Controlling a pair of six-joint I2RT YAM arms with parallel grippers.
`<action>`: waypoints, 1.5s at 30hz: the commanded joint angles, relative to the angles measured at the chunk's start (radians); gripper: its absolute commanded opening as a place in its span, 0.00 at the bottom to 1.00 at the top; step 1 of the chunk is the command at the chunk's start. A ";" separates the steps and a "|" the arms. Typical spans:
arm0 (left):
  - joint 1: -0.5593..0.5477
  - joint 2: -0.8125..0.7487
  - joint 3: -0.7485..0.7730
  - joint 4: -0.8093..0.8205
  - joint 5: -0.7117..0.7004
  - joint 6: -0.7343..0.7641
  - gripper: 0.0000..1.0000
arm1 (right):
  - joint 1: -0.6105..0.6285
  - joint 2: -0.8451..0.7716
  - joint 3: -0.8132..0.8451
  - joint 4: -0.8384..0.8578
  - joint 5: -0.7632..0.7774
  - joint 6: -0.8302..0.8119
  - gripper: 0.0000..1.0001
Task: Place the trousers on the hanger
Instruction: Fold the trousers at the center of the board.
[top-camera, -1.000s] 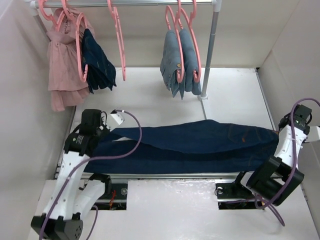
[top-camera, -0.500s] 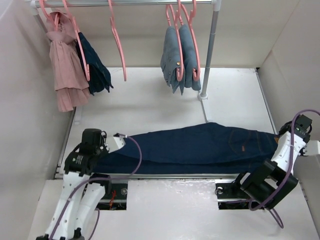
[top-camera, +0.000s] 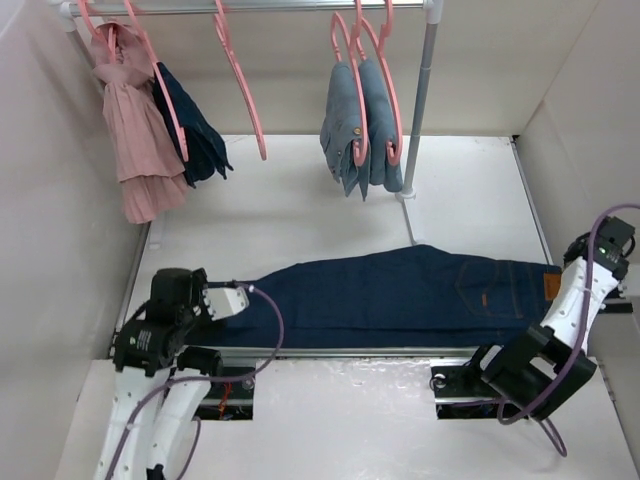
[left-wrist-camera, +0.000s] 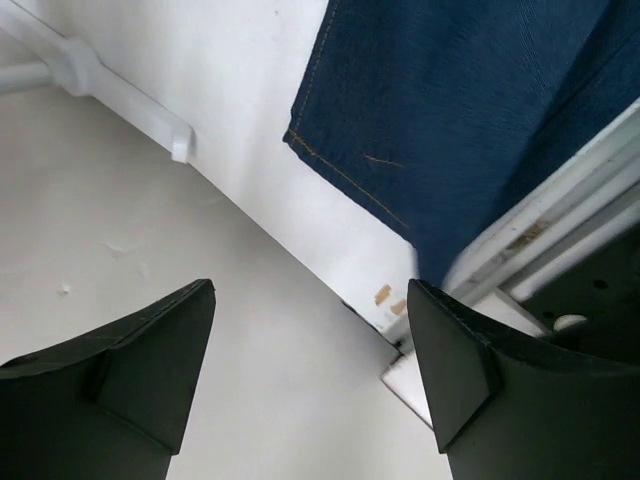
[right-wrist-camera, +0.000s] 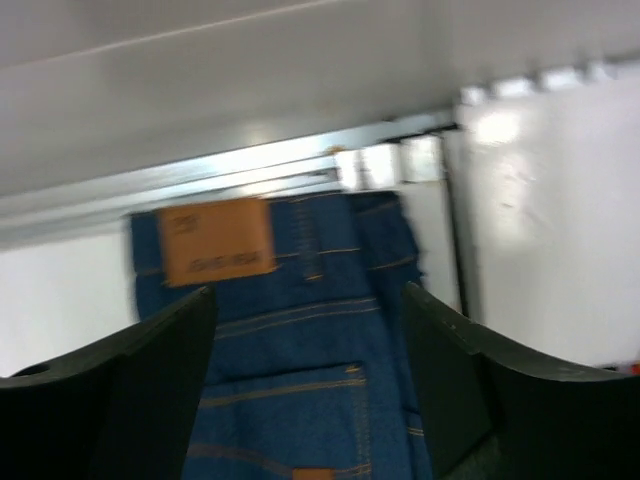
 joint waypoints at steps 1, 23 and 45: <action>-0.003 0.183 0.158 0.061 0.038 -0.156 0.75 | 0.136 -0.021 0.063 0.076 -0.018 -0.110 0.78; -0.207 0.739 -0.254 0.834 -0.126 -0.302 0.64 | 0.290 0.334 -0.164 0.297 -0.330 -0.041 0.75; 0.053 0.842 0.205 0.459 0.220 -0.216 0.72 | 0.536 0.554 0.221 0.195 -0.092 -0.291 0.81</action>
